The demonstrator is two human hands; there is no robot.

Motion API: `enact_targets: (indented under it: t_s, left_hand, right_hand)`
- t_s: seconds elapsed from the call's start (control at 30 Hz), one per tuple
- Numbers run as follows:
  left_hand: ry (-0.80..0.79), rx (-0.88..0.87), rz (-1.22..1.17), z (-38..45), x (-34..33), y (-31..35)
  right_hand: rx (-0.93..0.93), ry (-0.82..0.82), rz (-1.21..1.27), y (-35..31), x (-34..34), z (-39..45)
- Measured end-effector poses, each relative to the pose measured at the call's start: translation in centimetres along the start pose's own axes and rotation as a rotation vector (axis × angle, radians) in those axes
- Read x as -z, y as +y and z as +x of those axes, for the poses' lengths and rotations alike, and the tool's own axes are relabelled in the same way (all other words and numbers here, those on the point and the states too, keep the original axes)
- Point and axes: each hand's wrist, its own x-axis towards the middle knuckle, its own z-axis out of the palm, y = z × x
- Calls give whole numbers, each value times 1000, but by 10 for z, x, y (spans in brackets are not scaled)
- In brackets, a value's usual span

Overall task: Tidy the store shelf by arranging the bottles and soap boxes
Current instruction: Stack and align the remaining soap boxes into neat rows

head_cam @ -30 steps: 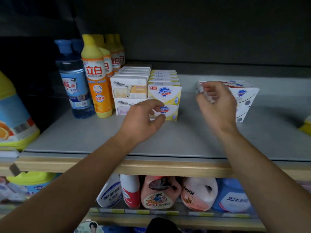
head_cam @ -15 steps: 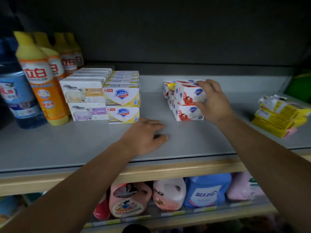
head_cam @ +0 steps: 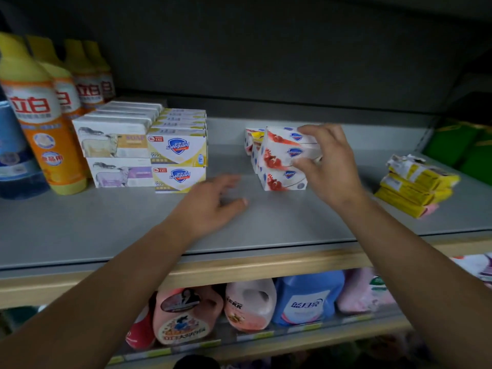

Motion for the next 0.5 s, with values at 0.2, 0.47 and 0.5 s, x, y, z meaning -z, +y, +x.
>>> enact_targets:
  t_s: [0.2, 0.47, 0.5]
  left_hand:
    - [9, -13, -384, -11, 7, 8]
    - [54, 226, -658, -7, 16, 16]
    - [61, 248, -688, -7, 16, 16]
  right_hand:
    - [-52, -229, 198, -36, -22, -54]
    - [-261, -313, 568, -37, -31, -76]
    - [-241, -322, 554, -36, -32, -76]
